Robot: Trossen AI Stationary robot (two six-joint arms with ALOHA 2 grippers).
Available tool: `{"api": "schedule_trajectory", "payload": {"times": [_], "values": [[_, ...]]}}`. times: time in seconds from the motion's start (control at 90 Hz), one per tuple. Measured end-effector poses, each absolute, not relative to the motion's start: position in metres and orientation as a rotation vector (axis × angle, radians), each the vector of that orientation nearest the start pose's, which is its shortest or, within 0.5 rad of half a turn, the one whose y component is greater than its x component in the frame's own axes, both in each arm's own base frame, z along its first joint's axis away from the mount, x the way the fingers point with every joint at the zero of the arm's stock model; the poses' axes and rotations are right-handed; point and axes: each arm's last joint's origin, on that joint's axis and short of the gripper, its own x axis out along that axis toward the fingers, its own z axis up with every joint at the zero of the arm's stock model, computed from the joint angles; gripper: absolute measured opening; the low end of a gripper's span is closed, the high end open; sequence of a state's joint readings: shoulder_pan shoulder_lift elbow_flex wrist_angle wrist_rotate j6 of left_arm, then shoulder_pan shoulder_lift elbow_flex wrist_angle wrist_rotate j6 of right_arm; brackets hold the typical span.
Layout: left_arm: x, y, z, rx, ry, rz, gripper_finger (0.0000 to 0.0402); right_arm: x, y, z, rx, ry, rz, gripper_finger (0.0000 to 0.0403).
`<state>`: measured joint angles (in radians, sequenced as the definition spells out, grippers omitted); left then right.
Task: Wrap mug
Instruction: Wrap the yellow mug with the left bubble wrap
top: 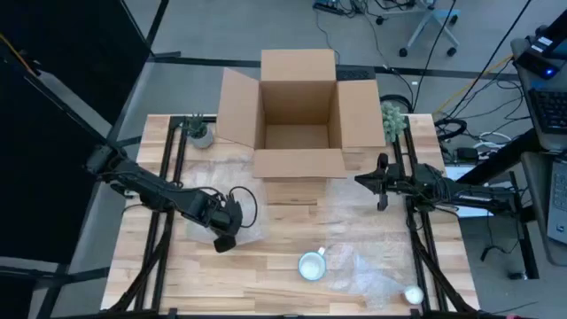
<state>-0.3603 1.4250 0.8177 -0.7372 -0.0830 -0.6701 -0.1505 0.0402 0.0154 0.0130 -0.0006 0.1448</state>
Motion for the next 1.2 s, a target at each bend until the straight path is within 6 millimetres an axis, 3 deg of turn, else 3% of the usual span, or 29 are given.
{"api": "schedule_trajectory", "payload": {"times": [0.078,0.2,0.311,0.533,0.667,0.856,1.044,1.2], "values": [[0.224,-0.082,0.180,-0.271,1.318,0.211,0.0002,0.098,-0.015,0.171,0.175,-0.045,-0.145,0.0004],[0.224,-0.082,0.180,-0.268,1.318,0.211,0.0002,0.098,-0.014,0.179,0.440,-0.150,-0.118,0.0004],[0.224,-0.082,0.180,-0.266,1.317,0.212,0.0002,0.096,-0.015,0.187,0.580,-0.250,-0.114,0.0004],[0.225,-0.082,0.180,-0.268,1.308,0.211,0.0002,0.090,-0.010,0.224,0.554,-0.537,0.036,0.0004],[0.226,-0.082,0.180,-0.271,1.298,0.208,0.0002,0.105,-0.001,0.250,0.455,-0.406,0.070,0.0004],[0.226,-0.082,0.180,-0.270,1.298,0.207,0.0002,0.153,0.022,0.267,0.317,-0.046,0.125,0.0001],[0.226,-0.082,0.180,-0.269,1.298,0.206,0.0002,0.196,0.049,0.253,0.263,0.181,0.100,0.0000],[0.226,-0.082,0.180,-0.250,1.298,0.188,0.0002,0.227,0.067,0.232,0.230,0.235,0.043,0.0000]]}}
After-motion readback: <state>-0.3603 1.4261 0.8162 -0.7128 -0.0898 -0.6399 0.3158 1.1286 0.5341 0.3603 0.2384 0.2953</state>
